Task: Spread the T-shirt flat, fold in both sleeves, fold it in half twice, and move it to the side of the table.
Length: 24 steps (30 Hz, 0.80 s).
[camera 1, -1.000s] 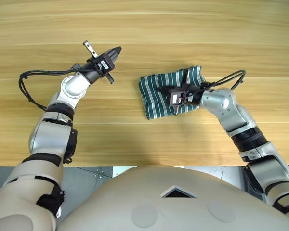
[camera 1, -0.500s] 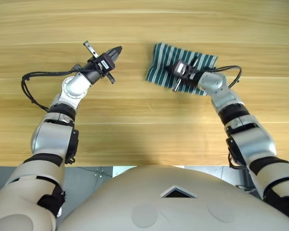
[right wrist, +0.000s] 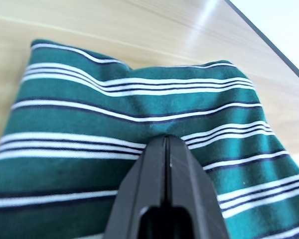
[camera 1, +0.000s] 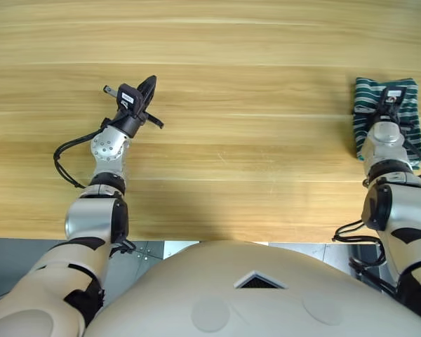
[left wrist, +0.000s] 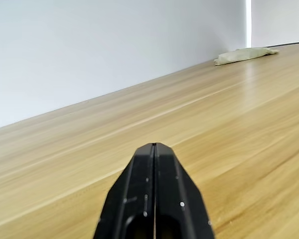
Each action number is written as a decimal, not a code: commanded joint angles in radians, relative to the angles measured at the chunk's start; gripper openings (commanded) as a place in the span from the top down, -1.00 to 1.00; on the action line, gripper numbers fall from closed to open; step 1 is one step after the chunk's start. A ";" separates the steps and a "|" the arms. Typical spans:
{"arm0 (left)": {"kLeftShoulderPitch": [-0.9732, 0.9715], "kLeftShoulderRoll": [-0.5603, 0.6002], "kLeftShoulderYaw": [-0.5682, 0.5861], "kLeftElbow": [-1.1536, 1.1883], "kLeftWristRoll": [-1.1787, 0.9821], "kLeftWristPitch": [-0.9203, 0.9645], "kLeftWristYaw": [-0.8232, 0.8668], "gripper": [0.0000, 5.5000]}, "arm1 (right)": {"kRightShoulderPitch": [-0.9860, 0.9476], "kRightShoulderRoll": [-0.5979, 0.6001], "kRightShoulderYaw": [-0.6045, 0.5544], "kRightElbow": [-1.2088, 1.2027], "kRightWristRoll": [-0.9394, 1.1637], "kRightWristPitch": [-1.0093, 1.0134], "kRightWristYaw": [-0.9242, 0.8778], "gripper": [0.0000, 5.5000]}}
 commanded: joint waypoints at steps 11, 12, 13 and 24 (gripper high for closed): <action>-0.044 -0.040 0.238 -0.017 -0.219 0.182 -0.099 1.00 | -0.046 -0.022 0.143 -0.178 -0.290 -0.386 -0.265 0.99; -0.047 -0.044 0.251 -0.026 -0.234 0.185 -0.108 1.00 | -0.038 -0.025 0.195 -0.248 -0.384 -0.391 -0.351 0.99; -0.051 -0.052 0.262 -0.037 -0.249 0.189 -0.119 1.00 | -0.025 -0.022 0.251 -0.325 -0.480 -0.379 -0.425 0.99; -0.087 -0.080 0.285 -0.049 -0.239 0.204 -0.052 1.00 | -0.014 0.173 0.526 -0.354 -0.709 -0.336 -0.442 0.99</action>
